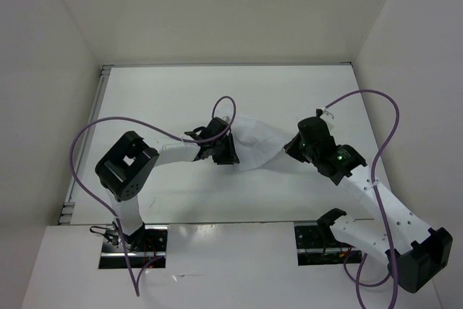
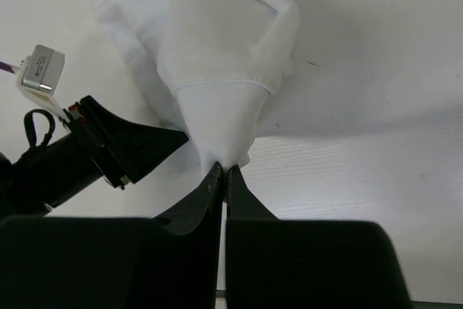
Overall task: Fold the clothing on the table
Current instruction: Flatten the skirt out
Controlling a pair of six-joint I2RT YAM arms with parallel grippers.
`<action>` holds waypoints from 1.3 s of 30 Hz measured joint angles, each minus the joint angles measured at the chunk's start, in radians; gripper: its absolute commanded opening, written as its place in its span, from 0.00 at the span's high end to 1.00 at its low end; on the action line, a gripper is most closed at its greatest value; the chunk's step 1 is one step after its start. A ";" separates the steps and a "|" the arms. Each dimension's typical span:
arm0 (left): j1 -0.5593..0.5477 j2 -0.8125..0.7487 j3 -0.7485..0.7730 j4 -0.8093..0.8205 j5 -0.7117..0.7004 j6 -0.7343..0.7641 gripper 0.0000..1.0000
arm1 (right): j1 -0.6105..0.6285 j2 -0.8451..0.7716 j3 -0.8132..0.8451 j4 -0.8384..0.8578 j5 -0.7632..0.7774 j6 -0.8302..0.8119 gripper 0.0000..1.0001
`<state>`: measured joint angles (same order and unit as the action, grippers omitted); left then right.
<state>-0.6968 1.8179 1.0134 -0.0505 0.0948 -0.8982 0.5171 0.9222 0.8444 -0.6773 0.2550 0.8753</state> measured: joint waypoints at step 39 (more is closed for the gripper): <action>0.266 -0.760 0.001 -0.396 0.053 0.182 1.00 | -0.169 -0.027 0.209 0.069 -0.303 -0.306 1.00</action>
<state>-0.4309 1.0576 1.0142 -0.4461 0.1478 -0.7158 0.3481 0.8948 1.0534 -0.6079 -0.0475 0.5694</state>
